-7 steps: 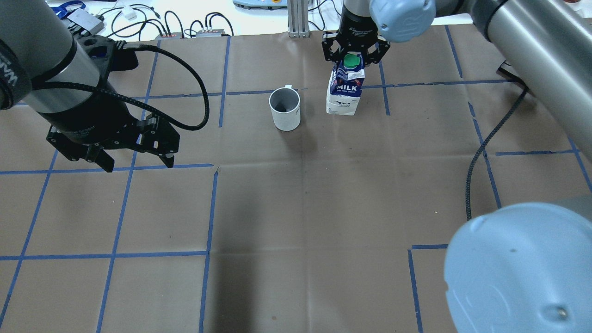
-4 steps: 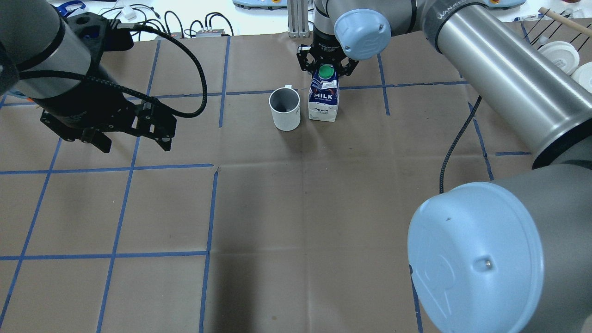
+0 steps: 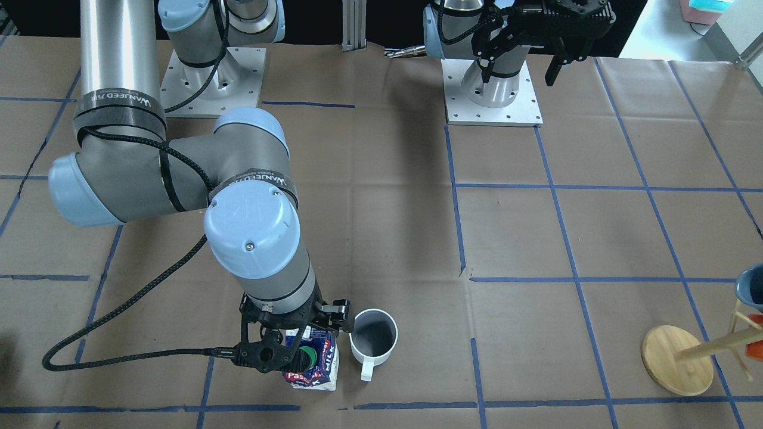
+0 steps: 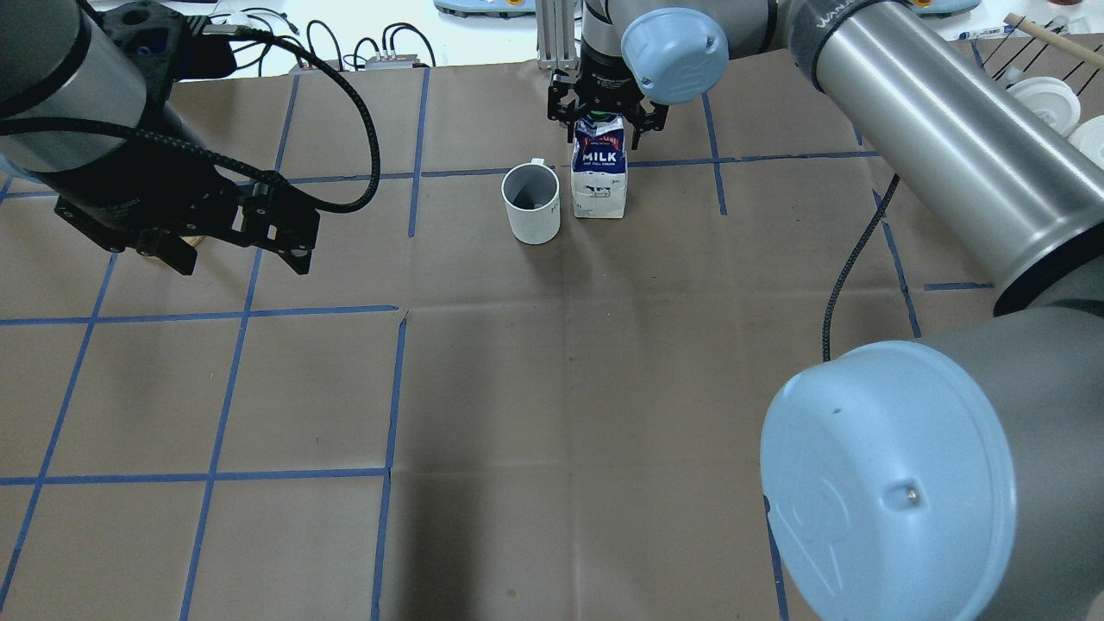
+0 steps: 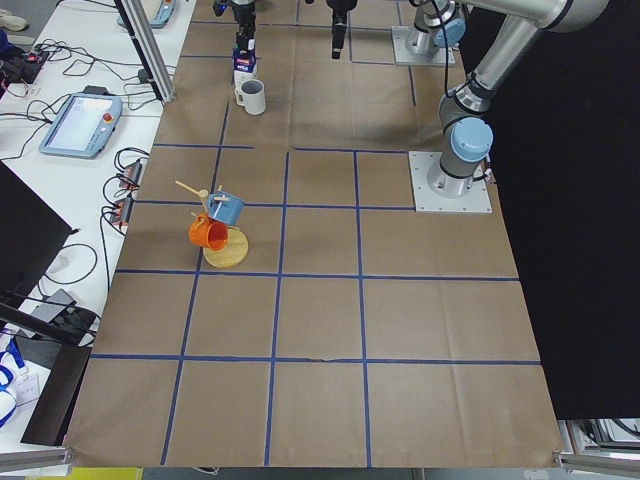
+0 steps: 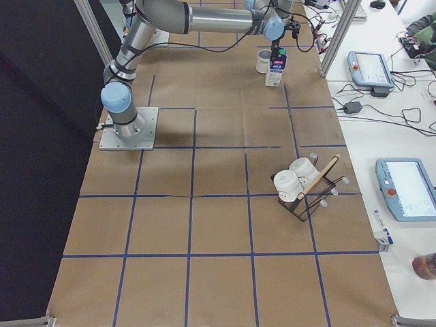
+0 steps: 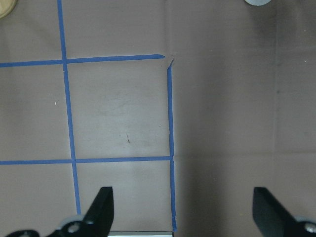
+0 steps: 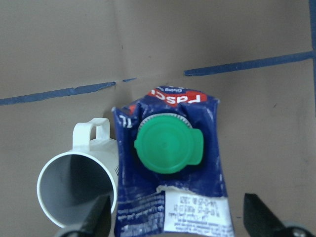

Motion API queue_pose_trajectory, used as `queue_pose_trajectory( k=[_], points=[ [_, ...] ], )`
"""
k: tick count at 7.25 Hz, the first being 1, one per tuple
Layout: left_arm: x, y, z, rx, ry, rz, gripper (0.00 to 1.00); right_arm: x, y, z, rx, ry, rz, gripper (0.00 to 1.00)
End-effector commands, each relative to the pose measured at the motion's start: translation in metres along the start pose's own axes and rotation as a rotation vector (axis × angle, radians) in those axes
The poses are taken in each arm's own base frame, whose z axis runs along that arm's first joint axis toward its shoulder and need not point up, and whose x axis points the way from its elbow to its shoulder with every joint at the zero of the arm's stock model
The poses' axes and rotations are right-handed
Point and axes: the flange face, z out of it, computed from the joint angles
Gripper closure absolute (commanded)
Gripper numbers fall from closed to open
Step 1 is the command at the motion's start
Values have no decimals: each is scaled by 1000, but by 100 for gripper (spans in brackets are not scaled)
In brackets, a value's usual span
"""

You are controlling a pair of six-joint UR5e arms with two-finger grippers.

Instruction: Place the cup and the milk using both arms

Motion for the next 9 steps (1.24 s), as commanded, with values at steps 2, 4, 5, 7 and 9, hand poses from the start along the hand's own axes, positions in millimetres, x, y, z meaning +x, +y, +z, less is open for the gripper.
queue_pose_trajectory(
  k=[2, 4, 5, 7, 9],
  points=[
    [0, 6, 3, -37, 1, -4, 0, 75, 30, -81, -72, 30, -262, 0],
    [1, 7, -1, -26, 10, -12, 0, 186, 94, -120, -57, 20, -200, 0],
    [1, 8, -3, -20, 11, -14, 0, 202, 138, -146, -34, 29, -166, 0],
    [1, 7, -2, -24, 10, -12, 0, 204, 202, -165, -46, 28, -156, 0],
    [-2, 6, -1, -26, 11, -18, 0, 202, 210, -162, -48, 27, -13, 0]
  ],
)
